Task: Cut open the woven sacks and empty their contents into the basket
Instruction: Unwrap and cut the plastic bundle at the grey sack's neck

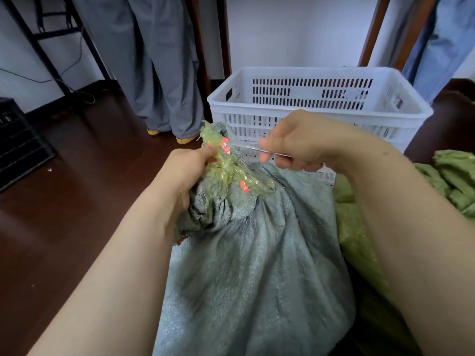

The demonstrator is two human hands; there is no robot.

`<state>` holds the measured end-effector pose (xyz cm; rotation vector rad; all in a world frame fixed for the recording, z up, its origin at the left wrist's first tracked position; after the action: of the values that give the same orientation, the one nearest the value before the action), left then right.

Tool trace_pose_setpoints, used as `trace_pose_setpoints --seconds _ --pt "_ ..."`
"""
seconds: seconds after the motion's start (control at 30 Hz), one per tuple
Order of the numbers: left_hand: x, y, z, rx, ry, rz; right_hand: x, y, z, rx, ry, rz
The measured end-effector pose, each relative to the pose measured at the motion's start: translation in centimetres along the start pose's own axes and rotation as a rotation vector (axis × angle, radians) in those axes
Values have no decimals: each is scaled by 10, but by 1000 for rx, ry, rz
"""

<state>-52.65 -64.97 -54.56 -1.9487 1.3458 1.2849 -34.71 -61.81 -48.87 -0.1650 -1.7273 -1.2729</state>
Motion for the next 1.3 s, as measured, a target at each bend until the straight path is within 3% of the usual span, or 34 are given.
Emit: trace_pose_setpoints --seconds 0.1,0.23,0.5,0.73,0.9,1.17,1.3 --pt "0 0 2 -14 -27 2 9 2 -5 79 -11 -157" --pt "-4 -1 0 -13 -68 13 20 5 -6 63 53 -343" --pt "-12 -1 1 -97 -177 131 30 -2 -4 49 99 -456" --pt "-24 -7 -14 -219 -398 429 42 -15 -2 42 113 -701" --pt "-27 -10 -21 -317 -477 647 45 -37 6 4 145 -764" --pt "-25 21 -8 -412 -492 586 47 -46 -2 111 209 -778" --pt "-27 12 -12 -339 -560 668 46 -48 -3 143 165 -828"
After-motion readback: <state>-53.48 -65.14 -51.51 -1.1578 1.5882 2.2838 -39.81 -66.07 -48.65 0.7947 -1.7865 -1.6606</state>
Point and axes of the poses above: each hand's wrist, its own z-axis towards the middle knuckle, its own y-axis out of the back of the hand, x = y × z, the point moved 4 cm from there along z, towards the middle knuckle, and after that the axes turned 15 degrees about y, right-handed, at the moved point
